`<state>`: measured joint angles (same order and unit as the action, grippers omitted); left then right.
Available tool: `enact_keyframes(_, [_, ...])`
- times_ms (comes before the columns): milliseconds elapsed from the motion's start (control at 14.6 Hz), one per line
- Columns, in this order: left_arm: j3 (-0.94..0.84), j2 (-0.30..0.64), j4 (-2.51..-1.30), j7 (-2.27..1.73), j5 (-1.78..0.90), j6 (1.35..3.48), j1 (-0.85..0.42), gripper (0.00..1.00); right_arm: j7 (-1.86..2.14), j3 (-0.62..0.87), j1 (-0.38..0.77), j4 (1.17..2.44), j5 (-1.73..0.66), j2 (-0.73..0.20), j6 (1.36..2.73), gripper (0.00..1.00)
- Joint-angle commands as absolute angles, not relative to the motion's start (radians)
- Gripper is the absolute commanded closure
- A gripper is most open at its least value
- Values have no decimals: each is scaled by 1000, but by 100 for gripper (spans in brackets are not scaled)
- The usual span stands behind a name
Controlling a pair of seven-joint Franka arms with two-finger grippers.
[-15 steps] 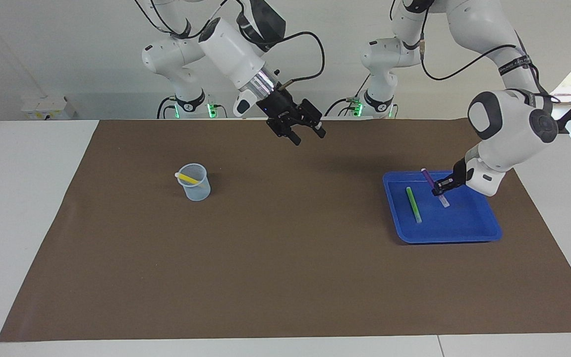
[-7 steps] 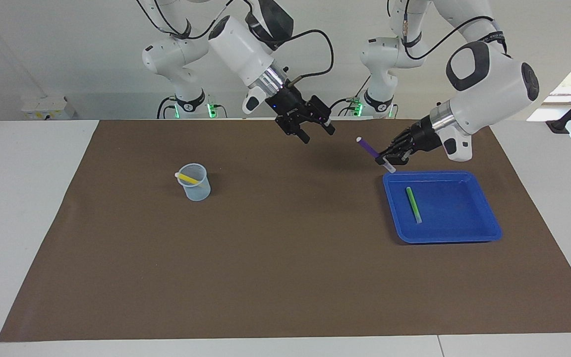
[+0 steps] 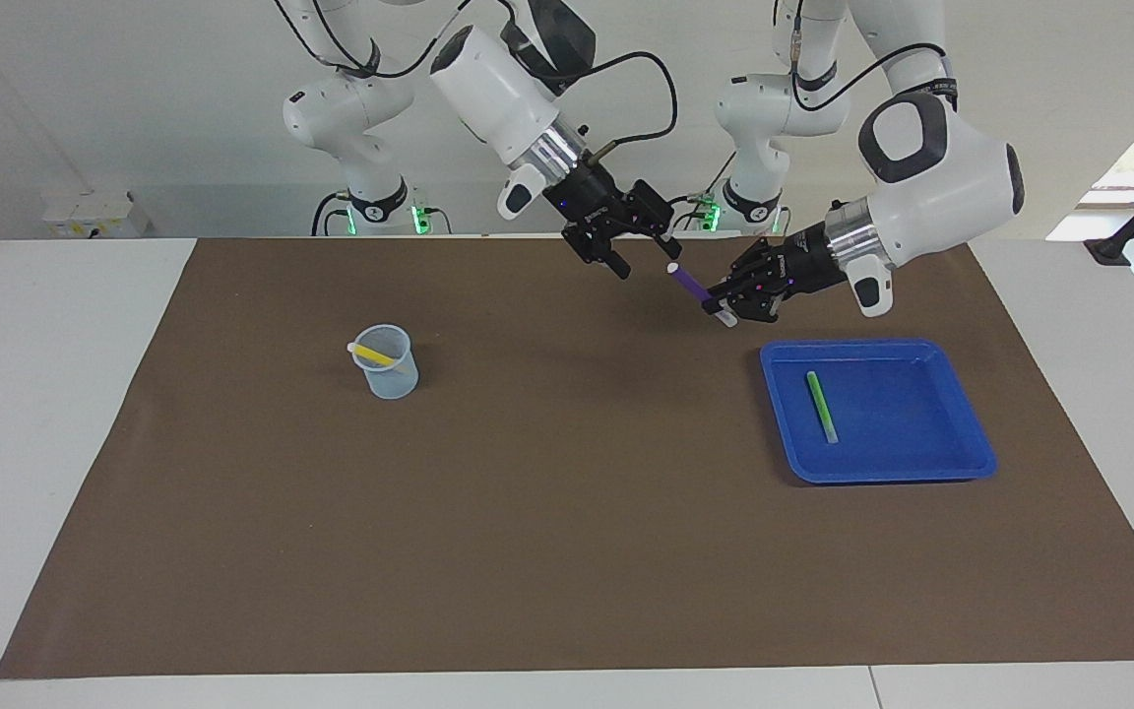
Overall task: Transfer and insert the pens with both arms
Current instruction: 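Hand the purple pen from the left gripper to the right gripper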
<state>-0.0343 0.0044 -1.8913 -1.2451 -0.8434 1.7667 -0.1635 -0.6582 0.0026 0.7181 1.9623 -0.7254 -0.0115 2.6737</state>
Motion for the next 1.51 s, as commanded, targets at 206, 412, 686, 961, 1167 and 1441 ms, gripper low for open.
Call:
enact_keyframes(206, [-25, -40, -1940, -1264, -861, 1796, -202, 100, -627, 0, 721, 1918, -686, -38, 2683, 14])
enact_keyframes(412, [-25, -40, -1940, -1264, -861, 1799, -204, 100, -626, 0, 723, 1914, -680, -38, 2684, 37])
enact_keyframes(686, [-25, -44, -1940, -1264, -862, 1798, -204, 100, -623, 0, 719, 1914, -653, -40, 2680, 59])
enact_keyframes(961, [-25, -44, -1940, -1266, -861, 1798, -204, 100, -624, 0, 713, 1916, -653, -40, 2675, 100])
enact_keyframes(1167, [-25, -44, -1940, -1266, -862, 1799, -204, 100, -624, 0, 710, 1919, -653, -40, 2671, 100])
enact_keyframes(1441, [-23, -44, -1931, -1258, -859, 1807, -204, 7, -623, -6, 674, 1914, -643, -31, 2600, 100])
